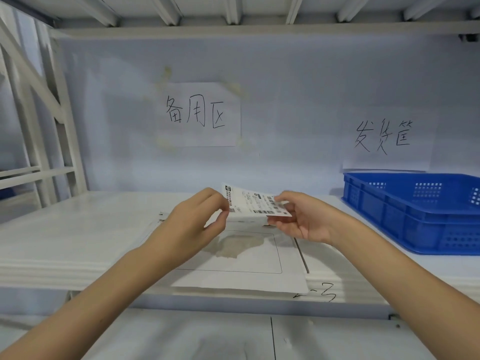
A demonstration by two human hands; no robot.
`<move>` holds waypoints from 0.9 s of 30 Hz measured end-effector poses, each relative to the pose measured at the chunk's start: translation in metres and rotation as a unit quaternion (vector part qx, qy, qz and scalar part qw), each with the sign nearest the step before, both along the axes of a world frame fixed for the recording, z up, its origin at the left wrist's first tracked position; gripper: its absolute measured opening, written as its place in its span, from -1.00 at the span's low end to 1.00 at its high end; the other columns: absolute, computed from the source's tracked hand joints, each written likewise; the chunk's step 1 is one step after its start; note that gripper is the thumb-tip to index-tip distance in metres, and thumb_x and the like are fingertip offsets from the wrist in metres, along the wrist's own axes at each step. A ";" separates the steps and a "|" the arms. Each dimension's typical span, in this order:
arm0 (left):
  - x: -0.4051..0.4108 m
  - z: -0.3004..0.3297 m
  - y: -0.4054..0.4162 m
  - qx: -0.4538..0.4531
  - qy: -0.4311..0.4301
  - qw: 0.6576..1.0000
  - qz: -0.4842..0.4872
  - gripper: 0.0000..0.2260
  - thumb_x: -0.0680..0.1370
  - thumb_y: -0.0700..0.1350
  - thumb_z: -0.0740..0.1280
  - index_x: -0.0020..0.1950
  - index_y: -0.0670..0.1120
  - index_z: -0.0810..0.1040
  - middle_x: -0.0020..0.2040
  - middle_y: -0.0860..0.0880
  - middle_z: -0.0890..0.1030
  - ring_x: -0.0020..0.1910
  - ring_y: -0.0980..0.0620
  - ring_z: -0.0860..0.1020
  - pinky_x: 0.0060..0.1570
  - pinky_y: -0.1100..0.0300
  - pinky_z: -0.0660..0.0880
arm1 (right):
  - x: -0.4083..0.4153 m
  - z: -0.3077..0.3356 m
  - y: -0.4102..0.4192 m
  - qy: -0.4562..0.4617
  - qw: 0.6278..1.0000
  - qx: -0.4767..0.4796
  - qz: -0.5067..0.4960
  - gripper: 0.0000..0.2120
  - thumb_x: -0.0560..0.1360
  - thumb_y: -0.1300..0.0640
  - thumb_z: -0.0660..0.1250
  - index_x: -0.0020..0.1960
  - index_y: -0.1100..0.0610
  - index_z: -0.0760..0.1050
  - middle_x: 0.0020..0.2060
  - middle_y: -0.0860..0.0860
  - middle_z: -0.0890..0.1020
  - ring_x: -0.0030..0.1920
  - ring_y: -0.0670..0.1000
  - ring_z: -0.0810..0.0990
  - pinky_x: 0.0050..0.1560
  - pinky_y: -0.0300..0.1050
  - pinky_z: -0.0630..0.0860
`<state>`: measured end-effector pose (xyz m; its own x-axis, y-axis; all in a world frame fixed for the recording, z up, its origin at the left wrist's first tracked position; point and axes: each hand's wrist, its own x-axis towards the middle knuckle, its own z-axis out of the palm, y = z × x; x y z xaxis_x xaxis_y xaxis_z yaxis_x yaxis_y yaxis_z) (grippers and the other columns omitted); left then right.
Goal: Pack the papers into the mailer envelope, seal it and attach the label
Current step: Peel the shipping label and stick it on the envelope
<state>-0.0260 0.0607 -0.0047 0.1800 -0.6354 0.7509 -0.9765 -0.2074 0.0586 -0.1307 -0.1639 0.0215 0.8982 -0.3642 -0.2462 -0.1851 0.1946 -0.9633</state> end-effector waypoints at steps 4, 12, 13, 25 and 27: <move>0.011 -0.011 0.012 0.019 0.009 1.000 -0.001 -0.87 0.56 -0.09 0.23 -0.04 -0.09 0.54 -0.06 0.06 0.55 -0.11 0.11 0.49 -0.23 0.56 0.29 | 0.001 -0.009 -0.002 -0.010 1.000 0.008 -0.022 -0.97 0.53 0.34 0.32 -0.08 0.29 0.52 -0.42 0.14 0.60 -0.60 -0.06 0.55 -0.58 -0.28 0.54; 0.031 -0.037 0.024 0.035 0.086 0.996 0.015 -0.89 0.52 0.01 0.23 -0.08 0.05 0.53 -0.05 0.20 0.52 -0.04 0.15 0.53 -0.03 0.20 0.46 | 0.006 -0.028 0.004 0.009 0.990 -0.140 -0.010 -0.97 0.48 0.39 0.39 -0.11 0.30 0.59 -0.32 0.16 0.65 -0.55 -0.09 0.56 -0.49 -0.28 0.58; 0.034 -0.039 0.025 0.045 0.086 0.995 0.020 -0.89 0.52 0.03 0.23 -0.08 0.06 0.53 -0.04 0.21 0.52 -0.03 0.15 0.53 -0.02 0.19 0.46 | 0.006 -0.030 0.006 0.006 0.988 -0.156 -0.008 -0.94 0.48 0.39 0.39 -0.07 0.29 0.57 -0.34 0.17 0.65 -0.56 -0.07 0.55 -0.49 -0.26 0.58; 0.043 -0.042 0.033 0.082 0.045 0.995 0.038 -0.94 0.55 -0.09 0.32 -0.06 0.07 0.49 -0.04 0.21 0.48 -0.13 0.11 0.52 -0.09 0.15 0.50 | 0.006 -0.030 0.020 -0.047 0.950 -0.307 0.004 -0.88 0.50 0.36 0.36 0.03 0.35 0.54 -0.35 0.21 0.64 -0.47 0.10 0.55 -0.37 -0.09 0.62; 0.043 -0.041 0.033 0.090 0.051 0.994 0.034 -0.93 0.54 -0.09 0.31 -0.08 0.09 0.48 -0.08 0.22 0.48 -0.14 0.15 0.51 -0.11 0.17 0.50 | 0.006 -0.030 0.020 -0.047 0.949 -0.311 0.002 -0.90 0.50 0.35 0.36 0.02 0.32 0.56 -0.37 0.17 0.65 -0.46 0.09 0.55 -0.38 -0.10 0.61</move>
